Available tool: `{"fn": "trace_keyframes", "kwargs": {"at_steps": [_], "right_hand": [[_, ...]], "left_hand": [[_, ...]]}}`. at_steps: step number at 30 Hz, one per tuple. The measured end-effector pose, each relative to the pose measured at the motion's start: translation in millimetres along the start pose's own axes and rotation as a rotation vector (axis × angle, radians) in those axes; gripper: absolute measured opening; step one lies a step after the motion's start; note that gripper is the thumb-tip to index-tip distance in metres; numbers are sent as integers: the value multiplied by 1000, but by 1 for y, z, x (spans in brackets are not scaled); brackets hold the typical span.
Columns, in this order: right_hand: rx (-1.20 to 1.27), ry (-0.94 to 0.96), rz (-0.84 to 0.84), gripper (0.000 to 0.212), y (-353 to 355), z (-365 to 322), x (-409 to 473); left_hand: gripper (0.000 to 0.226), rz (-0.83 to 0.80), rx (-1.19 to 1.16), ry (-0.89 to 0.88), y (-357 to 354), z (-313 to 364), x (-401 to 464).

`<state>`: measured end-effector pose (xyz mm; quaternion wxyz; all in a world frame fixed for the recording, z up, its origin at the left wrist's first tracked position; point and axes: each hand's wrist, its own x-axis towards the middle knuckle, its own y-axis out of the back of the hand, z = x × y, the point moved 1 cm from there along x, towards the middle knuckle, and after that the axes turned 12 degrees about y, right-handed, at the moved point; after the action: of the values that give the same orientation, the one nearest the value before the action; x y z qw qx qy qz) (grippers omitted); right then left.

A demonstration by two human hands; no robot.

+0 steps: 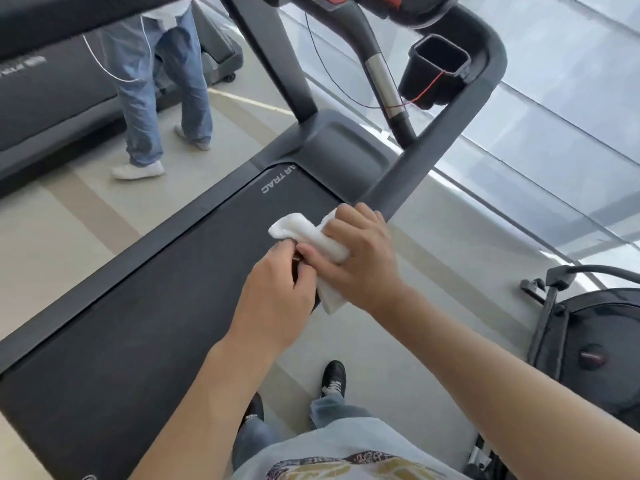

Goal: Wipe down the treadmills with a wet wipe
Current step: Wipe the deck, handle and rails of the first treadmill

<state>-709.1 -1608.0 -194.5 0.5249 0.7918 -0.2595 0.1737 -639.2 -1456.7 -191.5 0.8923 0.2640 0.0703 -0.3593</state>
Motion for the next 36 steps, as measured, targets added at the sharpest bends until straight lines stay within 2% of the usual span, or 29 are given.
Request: {"fn": "trace_keyframes", "kwargs": {"at_steps": [3,6,10,13,18,21,23,27,28,30,33,36], "right_hand": [[45,123,11,41,0,7,2],[42,212,3,41,6,42,17],[6,127,85,49,21,111,36],[12,65,128,44,26,145,45],[-47,-29,193,42,18,117,37],[22,103,190,41,3,70,20],[68,158,164,42,-3,54,11],[54,342,87,42,8,80,17],[30,340,71,41,14,95,21],[-32,205,86,41,26,128,32],[-116,-29,141,45,42,162,50],[-148,-109,175,47,44,154,54]], "left_hand": [[22,42,71,22,-4,7,1],[13,32,177,10,-11,20,2],[34,77,398,56,-21,36,5],[38,129,462,88,-27,42,5],[34,209,461,114,-31,44,5],[22,223,443,136,-32,44,8],[27,228,421,149,-32,45,8],[26,194,413,162,-32,45,8],[27,166,426,161,-32,46,9],[40,109,474,147,-31,48,12],[42,52,510,126,-32,51,18],[42,34,506,93,-32,52,24]]}}
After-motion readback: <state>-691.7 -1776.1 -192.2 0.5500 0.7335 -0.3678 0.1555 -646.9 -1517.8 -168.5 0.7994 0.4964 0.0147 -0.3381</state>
